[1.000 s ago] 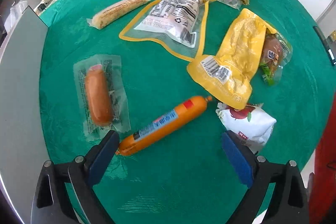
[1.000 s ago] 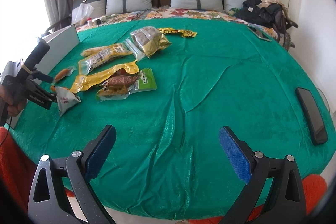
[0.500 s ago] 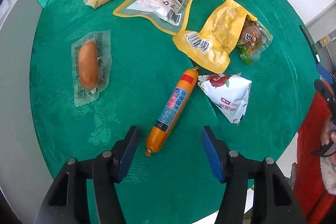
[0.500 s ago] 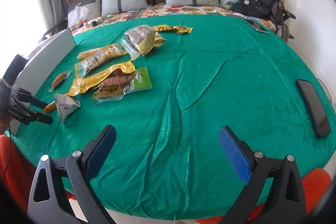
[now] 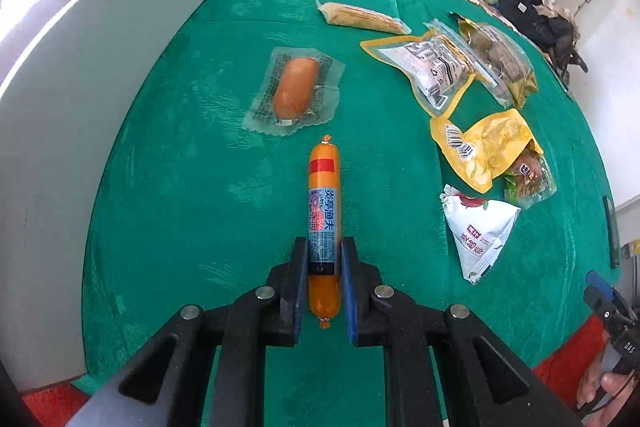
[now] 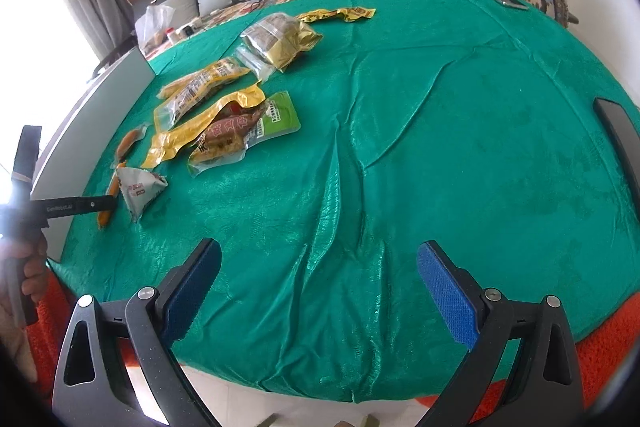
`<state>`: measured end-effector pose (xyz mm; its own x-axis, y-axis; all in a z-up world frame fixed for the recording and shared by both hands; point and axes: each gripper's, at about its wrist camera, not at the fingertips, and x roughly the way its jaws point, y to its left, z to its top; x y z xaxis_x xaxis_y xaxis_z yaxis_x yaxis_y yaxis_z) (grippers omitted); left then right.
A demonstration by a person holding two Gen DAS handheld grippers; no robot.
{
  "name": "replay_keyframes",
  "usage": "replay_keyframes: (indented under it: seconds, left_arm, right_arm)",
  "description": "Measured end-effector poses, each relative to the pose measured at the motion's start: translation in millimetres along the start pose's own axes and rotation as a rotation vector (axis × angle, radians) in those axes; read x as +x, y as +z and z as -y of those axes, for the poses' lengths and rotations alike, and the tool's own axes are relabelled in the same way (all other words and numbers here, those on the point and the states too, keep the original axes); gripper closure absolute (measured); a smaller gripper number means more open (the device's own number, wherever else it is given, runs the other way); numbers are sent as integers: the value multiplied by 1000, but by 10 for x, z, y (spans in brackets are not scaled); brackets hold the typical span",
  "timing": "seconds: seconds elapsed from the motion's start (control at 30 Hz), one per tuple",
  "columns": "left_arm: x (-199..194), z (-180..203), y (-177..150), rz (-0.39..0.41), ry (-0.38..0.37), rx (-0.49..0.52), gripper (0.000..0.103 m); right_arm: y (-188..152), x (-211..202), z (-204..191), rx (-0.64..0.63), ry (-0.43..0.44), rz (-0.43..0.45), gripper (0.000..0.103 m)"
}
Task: Organize snacks
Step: 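Close the right tool on the white triangular packet while the left tool holds the sausage stick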
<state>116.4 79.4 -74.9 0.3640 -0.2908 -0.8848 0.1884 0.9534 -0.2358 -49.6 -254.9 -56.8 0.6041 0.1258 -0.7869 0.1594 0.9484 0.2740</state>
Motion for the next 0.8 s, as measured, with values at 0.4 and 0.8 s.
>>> replay_keyframes:
  seconds: [0.4, 0.8]
  left_arm:
    - [-77, -5, -115, 65, -2, 46, 45]
    - [-66, -59, -118, 83, 53, 82, 89]
  right_arm:
    - [454, 685, -1480, -301, 225, -217, 6]
    - [650, 1045, -1744, -357, 169, -294, 72]
